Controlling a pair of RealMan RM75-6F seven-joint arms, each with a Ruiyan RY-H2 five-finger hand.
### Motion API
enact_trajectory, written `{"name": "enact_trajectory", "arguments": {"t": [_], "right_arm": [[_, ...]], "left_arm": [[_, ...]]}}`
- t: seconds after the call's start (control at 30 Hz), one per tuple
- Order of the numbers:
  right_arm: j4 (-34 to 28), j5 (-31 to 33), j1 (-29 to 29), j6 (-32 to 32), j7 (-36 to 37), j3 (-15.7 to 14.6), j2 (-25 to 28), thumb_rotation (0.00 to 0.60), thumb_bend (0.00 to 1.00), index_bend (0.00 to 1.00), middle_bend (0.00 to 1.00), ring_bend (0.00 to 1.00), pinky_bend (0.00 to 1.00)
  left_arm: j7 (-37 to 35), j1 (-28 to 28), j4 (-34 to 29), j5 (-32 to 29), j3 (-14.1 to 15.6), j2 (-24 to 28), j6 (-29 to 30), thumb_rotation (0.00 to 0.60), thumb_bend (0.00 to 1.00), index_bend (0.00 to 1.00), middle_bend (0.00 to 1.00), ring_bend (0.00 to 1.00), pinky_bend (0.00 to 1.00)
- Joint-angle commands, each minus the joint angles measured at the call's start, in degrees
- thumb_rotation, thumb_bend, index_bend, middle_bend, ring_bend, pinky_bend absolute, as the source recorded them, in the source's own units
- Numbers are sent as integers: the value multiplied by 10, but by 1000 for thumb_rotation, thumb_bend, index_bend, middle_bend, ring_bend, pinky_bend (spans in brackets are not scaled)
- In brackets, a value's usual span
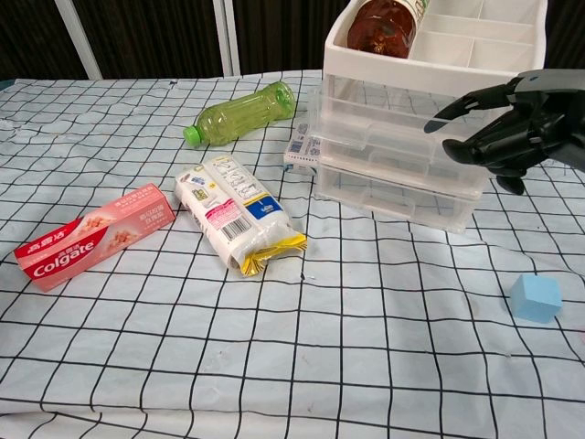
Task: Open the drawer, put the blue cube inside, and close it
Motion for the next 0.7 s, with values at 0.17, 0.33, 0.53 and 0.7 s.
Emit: {"name": "enact_trajectory", "arguments": {"t": [0.17, 0.33, 0.53, 0.7], "right_arm": [[-18, -10, -4, -1, 7, -8, 3, 600, 428, 378, 839, 846, 769], [-34, -30, -10, 0, 10, -22, 8, 600, 427, 364, 839, 846, 769], [-42, -54, -16, -1, 14, -35, 11, 600, 391, 99, 839, 846, 769], [-45, -66, -22, -7, 21, -45, 18, 600, 356, 13, 839, 846, 769]], "left_arm": [[-1, 0, -1, -1, 0, 1, 0, 600, 18, 0, 0, 0, 0], [0, 0, 0, -1, 1, 0, -1, 600, 18, 0, 0, 0, 0], [3, 0, 0, 0, 1, 0, -2, 600, 18, 0, 0, 0, 0], [4, 0, 0, -1, 2, 0, -3, 600, 18, 0, 0, 0, 0]]}}
